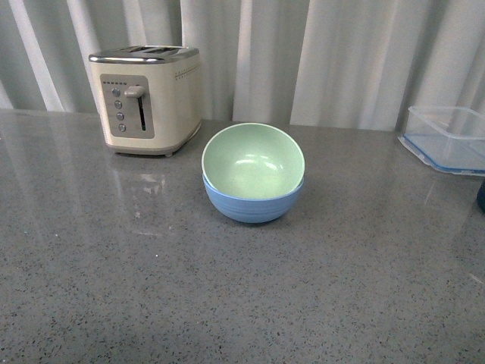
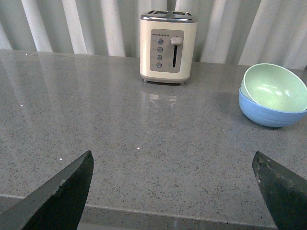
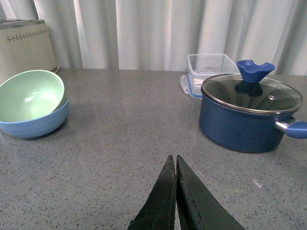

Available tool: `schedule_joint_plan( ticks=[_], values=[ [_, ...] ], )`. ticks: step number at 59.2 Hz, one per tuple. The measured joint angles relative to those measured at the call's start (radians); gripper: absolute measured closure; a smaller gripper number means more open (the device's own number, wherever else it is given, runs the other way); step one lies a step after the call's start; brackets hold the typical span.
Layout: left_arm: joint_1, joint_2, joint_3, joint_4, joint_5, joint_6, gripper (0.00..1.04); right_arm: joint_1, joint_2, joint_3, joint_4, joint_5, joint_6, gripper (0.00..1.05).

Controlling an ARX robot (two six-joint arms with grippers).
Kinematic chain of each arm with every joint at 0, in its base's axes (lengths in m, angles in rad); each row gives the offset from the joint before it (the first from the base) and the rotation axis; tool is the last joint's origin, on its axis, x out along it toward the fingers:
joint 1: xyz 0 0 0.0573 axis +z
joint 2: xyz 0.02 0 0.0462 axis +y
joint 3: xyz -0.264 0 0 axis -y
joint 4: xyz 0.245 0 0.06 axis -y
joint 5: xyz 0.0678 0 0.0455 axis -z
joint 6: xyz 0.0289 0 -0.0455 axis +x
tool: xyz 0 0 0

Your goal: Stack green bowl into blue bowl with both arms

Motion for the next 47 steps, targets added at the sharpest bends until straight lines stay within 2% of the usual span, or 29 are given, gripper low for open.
schedule_joint_plan(
  ticks=[28,35,42,47],
  values=[
    [0.0,0.0,0.0,0.0,0.0,0.0,0.07,0.0,-0.128,0.0,-0.127,0.0,0.0,1.04],
    [0.0,0.0,0.0,0.0,0.0,0.0,0.07,0.0,-0.273,0.0,-0.299,-0.002,0.0,1.04],
    [0.0,-0.001,0.0,0.0,0.0,0.0,0.07,0.0,-0.3,0.0,-0.305,-0.002,0.0,1.04],
    [0.0,0.0,0.0,0.0,0.0,0.0,0.07,0.0,-0.3,0.0,-0.305,-0.003,-0.001,0.92]
  ],
)
